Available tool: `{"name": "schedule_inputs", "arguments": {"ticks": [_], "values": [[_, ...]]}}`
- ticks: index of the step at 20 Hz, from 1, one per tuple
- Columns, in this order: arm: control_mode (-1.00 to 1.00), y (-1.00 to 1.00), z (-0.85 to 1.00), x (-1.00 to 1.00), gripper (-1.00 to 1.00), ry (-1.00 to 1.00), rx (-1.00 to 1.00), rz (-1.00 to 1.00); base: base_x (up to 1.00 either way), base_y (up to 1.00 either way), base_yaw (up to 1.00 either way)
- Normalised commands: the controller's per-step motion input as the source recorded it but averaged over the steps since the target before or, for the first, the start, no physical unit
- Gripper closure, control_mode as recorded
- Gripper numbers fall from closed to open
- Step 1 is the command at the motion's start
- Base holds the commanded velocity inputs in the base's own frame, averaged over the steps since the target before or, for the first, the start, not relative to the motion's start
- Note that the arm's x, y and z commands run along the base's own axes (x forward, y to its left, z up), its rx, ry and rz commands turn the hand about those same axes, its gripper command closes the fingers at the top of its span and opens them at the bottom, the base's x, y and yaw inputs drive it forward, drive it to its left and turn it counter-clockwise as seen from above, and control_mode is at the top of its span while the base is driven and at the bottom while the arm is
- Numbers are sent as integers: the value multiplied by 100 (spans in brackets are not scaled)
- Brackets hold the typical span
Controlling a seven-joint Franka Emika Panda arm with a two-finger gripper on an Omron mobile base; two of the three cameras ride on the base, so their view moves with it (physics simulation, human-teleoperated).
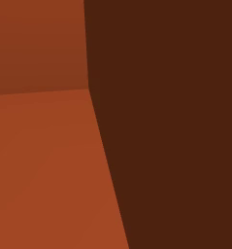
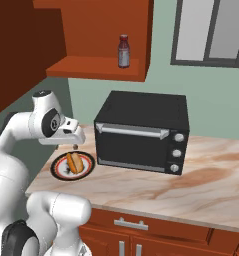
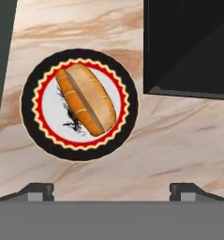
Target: Move the hot dog bun to the plate on the dining table and place the condiment next to that plate. Then navigate to the fridge and take the sausage and place it on the plate as well.
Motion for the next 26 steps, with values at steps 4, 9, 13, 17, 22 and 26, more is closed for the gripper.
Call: {"name": "schedule_inputs", "arguments": {"ticks": [4,9,13,17,22,26], "values": [[-100,3,-50,25,-100,5,0,33,0,0,0],[-100,0,-31,13,-100,1,-1,20,0,0,0],[-100,2,-10,6,-100,0,0,1,0,0,0],[-100,3,-10,14,-100,0,0,0,0,0,0],[-100,6,-14,31,-100,0,0,0,0,0,0],[-100,5,-15,29,-100,0,0,0,0,0,0]]}}
